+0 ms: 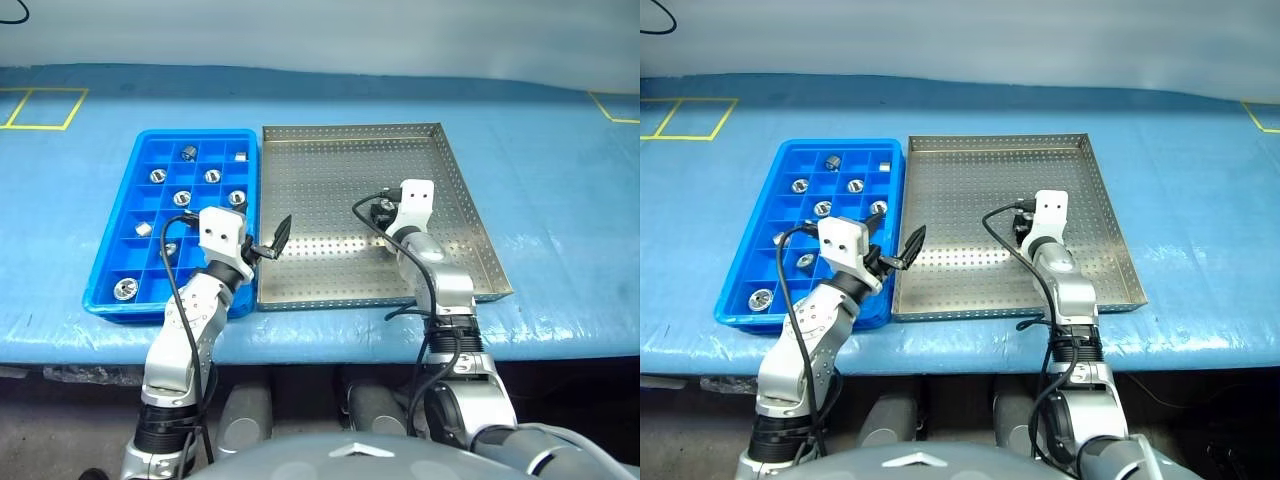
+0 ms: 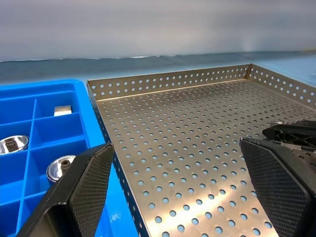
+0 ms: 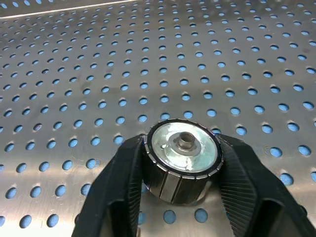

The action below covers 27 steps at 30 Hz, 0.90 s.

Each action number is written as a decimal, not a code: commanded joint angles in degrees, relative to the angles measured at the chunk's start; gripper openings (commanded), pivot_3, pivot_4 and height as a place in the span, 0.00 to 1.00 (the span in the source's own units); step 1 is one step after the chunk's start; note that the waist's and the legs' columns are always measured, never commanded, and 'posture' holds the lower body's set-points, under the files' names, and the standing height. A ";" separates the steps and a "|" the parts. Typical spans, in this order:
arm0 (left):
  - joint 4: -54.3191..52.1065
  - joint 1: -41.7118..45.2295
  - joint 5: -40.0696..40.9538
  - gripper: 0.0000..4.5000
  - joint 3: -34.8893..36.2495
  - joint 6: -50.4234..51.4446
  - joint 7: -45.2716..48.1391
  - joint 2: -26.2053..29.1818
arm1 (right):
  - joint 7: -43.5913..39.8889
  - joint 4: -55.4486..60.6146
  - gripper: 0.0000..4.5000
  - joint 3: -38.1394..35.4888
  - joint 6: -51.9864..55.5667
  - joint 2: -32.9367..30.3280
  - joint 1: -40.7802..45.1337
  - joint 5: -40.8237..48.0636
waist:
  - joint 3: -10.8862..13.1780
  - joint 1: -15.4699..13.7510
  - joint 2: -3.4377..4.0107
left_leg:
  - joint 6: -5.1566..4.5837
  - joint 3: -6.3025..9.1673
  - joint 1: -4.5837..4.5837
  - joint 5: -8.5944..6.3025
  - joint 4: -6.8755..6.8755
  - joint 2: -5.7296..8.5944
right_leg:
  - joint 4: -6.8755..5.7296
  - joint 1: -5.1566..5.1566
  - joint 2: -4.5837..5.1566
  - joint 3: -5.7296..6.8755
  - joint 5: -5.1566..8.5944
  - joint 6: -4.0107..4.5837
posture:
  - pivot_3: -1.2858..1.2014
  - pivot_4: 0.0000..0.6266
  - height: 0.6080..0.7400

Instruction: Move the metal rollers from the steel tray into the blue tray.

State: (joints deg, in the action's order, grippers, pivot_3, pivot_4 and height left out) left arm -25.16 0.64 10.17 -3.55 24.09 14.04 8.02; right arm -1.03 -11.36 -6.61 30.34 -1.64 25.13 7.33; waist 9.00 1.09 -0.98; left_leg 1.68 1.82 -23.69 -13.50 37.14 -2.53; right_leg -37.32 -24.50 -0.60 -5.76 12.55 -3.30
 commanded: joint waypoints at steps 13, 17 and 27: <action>-4.66 -5.83 -0.40 1.00 4.30 -3.96 -4.64 -1.01 | -10.84 15.13 0.40 14.75 -1.91 1.92 3.45 0.01 | 0.00 -0.62 0.00 | 0.01 0.03 0.16 0.01 0.04 -0.01 | -0.48 -0.07 -0.05 -0.02 0.18 0.09 | 0.61 0.24 1.00; -7.41 -9.49 -0.58 1.00 6.51 -4.40 -6.64 -1.38 | -15.17 16.92 0.40 20.37 -8.55 3.00 2.38 -0.60 | 0.00 -1.71 0.00 | 0.03 0.07 0.14 0.02 0.04 -0.02 | -0.48 -0.06 -0.04 0.03 0.20 0.09 | 0.63 0.24 1.00; -15.67 -21.56 -0.25 1.00 12.07 -7.34 -9.97 -2.81 | -25.54 19.98 0.40 29.07 -4.10 1.67 0.79 1.72 | 0.02 -6.08 -0.05 | 0.06 0.06 0.14 0.04 0.09 -0.03 | -0.45 -0.06 0.00 0.08 0.52 0.28 | 0.68 0.24 1.00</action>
State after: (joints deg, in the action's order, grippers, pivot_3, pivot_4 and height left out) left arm -37.05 -20.22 9.62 7.24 18.72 4.74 5.61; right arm -25.36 5.76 21.62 25.81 -0.39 25.15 8.03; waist 9.02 -4.99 -1.03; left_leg 1.75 1.88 -23.54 -13.46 37.23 -2.57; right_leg -37.79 -24.57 -0.61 -5.67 13.08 -3.00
